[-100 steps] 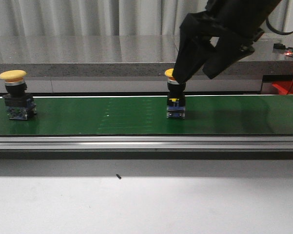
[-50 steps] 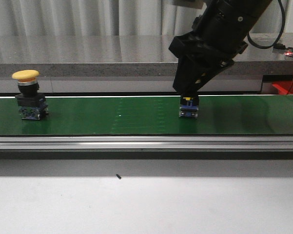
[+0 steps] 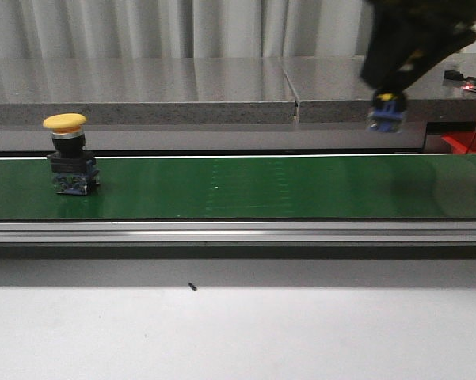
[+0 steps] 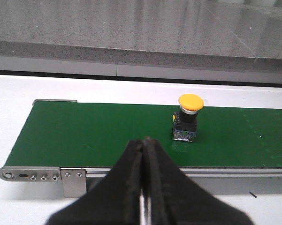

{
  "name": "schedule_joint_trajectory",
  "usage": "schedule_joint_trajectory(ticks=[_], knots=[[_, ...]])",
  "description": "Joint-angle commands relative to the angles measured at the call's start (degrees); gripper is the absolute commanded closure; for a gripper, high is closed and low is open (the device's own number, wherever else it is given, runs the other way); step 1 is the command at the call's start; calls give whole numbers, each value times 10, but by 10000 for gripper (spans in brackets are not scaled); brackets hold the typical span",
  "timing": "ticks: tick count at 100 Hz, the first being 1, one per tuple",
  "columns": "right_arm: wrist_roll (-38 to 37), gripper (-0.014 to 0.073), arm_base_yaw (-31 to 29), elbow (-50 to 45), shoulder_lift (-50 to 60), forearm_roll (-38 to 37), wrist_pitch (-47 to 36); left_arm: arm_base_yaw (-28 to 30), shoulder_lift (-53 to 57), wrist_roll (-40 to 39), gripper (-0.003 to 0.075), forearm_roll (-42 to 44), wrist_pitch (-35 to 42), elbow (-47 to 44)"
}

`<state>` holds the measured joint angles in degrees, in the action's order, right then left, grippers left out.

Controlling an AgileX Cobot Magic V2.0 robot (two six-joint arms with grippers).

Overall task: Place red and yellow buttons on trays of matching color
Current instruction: 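Carry the yellow button into the yellow tray, open right gripper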

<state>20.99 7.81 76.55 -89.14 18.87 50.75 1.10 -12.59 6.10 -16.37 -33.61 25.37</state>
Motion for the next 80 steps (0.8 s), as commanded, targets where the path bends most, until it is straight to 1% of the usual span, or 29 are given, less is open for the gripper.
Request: schedule_joint_trajectory(ticks=[1,14,31,43,55,80], knots=[[-15,431,-58,18,60,-2,8,-5,-4,-6,741,-12,43,15],[-21,431,-169,18,89,-2,18,-5,-4,-6,741,-12,43,15],[-36,431,-332,18,81,-2,10,-5,-4,-6,741,-12,43,15],[-55,431,-415,18,59,5,-15,-5,-4,-6,741,-12,43,15],[-63,431,-458,18,35,7,-49,-5,-4,-6,741,-12,43,15],[-63,431,-502,18,-17,-8,-69,-5,-4,-6,741,-12,43,15]])
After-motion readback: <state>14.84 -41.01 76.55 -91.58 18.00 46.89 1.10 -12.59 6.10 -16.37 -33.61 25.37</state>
